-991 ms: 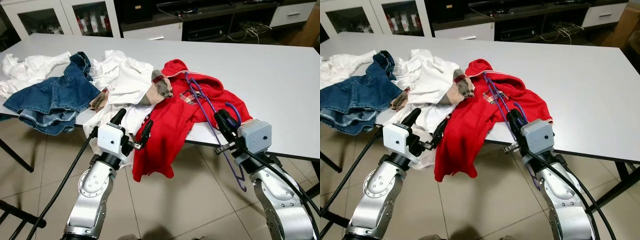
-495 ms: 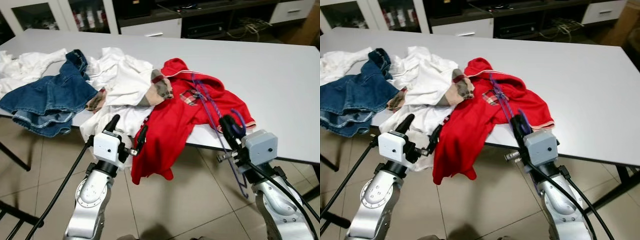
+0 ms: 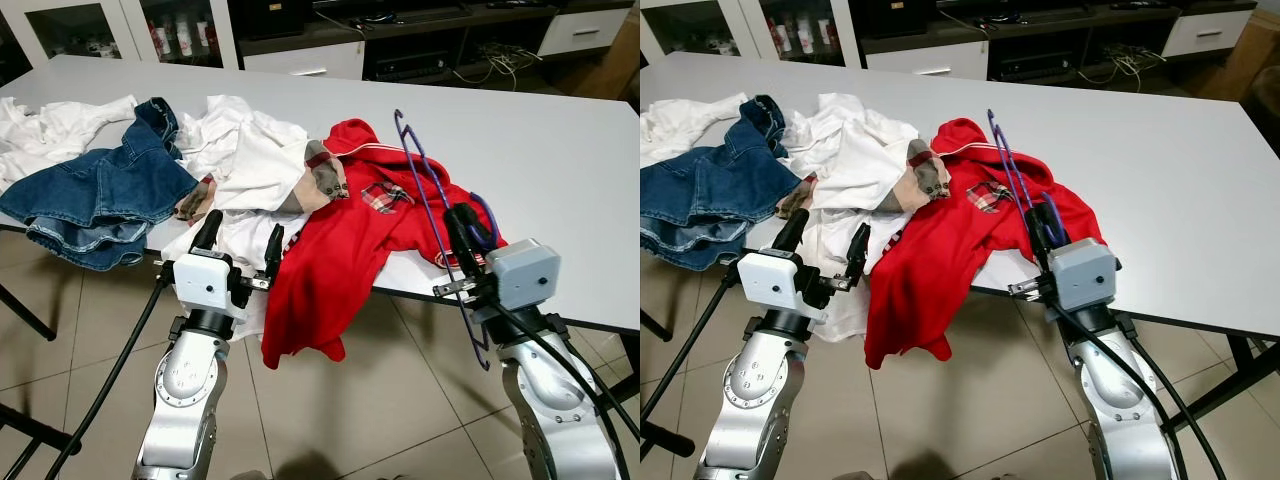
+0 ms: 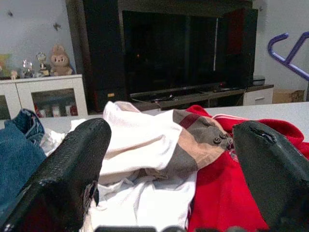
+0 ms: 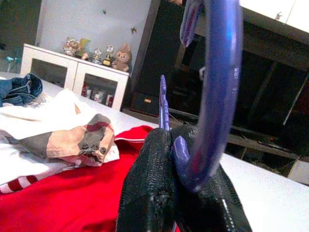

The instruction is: Hang hanger

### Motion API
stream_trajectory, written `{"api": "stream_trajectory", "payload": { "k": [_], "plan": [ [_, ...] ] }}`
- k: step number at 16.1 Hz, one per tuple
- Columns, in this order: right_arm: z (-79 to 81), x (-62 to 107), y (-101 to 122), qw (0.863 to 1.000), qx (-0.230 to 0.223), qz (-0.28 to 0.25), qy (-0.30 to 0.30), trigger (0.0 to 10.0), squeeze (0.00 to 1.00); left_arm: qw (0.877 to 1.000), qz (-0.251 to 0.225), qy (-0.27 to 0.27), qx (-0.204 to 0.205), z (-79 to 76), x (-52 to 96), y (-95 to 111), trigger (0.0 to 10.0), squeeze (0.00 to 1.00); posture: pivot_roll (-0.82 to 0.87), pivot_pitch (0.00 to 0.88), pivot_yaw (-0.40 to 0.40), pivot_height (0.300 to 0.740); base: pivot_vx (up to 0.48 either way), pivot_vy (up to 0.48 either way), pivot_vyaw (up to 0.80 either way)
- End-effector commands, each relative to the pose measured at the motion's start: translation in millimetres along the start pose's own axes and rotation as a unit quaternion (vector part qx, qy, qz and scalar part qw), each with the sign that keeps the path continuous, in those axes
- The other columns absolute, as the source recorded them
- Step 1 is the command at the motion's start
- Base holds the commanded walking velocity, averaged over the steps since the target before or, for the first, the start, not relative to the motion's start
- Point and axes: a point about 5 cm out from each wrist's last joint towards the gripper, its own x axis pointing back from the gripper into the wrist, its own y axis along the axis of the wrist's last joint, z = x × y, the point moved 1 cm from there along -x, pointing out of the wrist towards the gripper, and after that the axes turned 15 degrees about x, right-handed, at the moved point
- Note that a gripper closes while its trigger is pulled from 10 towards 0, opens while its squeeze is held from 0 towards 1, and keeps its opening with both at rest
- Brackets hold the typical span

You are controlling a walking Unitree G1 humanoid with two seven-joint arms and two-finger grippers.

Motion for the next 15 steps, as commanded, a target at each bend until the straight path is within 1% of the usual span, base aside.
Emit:
{"api": "stream_trajectory", "payload": {
  "k": [1,4,6,9,11,12,15],
  "plan": [
    [-1.2,-5.1,2,1.0,0.009,-0.014,-0.004,10.0,0.0,1.0,-0.012,-0.014,-0.012,-4.2,-0.8,7,10.0,0.0,0.04,0.0,0.029,0.74,0.0,0.0,0.0],
    [-0.9,-5.4,0,1.0,0.01,-0.012,-0.008,10.0,0.0,1.0,-0.012,-0.013,-0.014,-2.6,-1.1,7,10.0,0.0,0.05,0.0,0.026,0.74,0.0,0.0,0.0],
    [-1.6,-9.8,-2,1.0,0.01,-0.014,-0.008,10.0,0.0,1.0,-0.018,-0.011,-0.015,-4.9,-3.9,8,10.0,0.0,0.06,0.0,0.014,0.74,0.0,0.0,0.0],
    [-1.0,-17.1,-1,1.0,0.013,-0.026,-0.007,10.0,0.0,1.0,-0.02,-0.01,-0.018,-5.5,-3.0,8,10.0,0.0,0.07,0.0,0.012,0.74,0.0,0.0,0.0],
    [-1.0,-18.7,0,0.999,0.012,-0.028,-0.011,10.0,0.0,1.0,-0.021,-0.011,-0.018,-6.0,-4.0,9,10.0,0.0,0.07,0.0,0.016,0.74,0.0,0.0,0.0],
    [1.5,-18.4,-2,1.0,0.011,-0.027,-0.011,10.0,0.0,0.999,-0.023,-0.013,-0.019,-7.0,-5.5,10,10.0,0.0,0.07,0.0,0.016,0.74,0.0,0.0,0.0],
    [7.9,-16.8,-2,1.0,0.007,-0.027,-0.008,10.0,0.0,0.999,-0.022,-0.015,-0.02,-6.4,-3.7,11,10.0,0.0,0.08,0.006,0.021,0.74,0.0,0.0,0.0]
  ]
}}
